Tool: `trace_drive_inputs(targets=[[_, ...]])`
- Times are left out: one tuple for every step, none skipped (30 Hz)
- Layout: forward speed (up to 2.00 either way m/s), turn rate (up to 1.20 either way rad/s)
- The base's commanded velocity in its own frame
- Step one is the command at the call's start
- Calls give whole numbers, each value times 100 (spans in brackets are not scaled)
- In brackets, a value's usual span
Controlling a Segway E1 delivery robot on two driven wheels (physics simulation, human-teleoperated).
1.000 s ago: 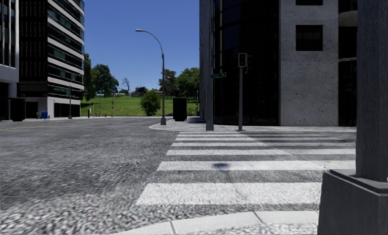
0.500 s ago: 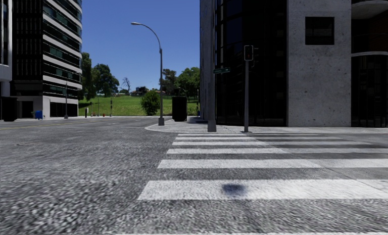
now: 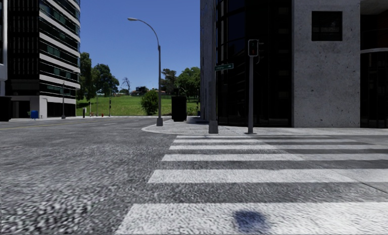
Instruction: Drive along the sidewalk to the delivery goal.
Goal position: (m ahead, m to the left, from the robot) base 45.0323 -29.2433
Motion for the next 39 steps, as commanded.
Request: trace_drive_inputs(targets=[[113,0],[116,0],[121,0],[123,0],[125,0],[125,0],[130,0],[197,0],[200,0],[200,0],[200,0],[200,0],[200,0],[200,0],[200,0],[200,0],[200,0],[200,0],[200,0],[200,0],[200,0],[200,0],[200,0],[200,0],[200,0],[200,0],[200,0],[200,0],[200,-12],[200,-24],[200,-29],[200,-29],[200,-30],[200,0],[200,0],[200,0],[200,0],[200,0],[200,0]])
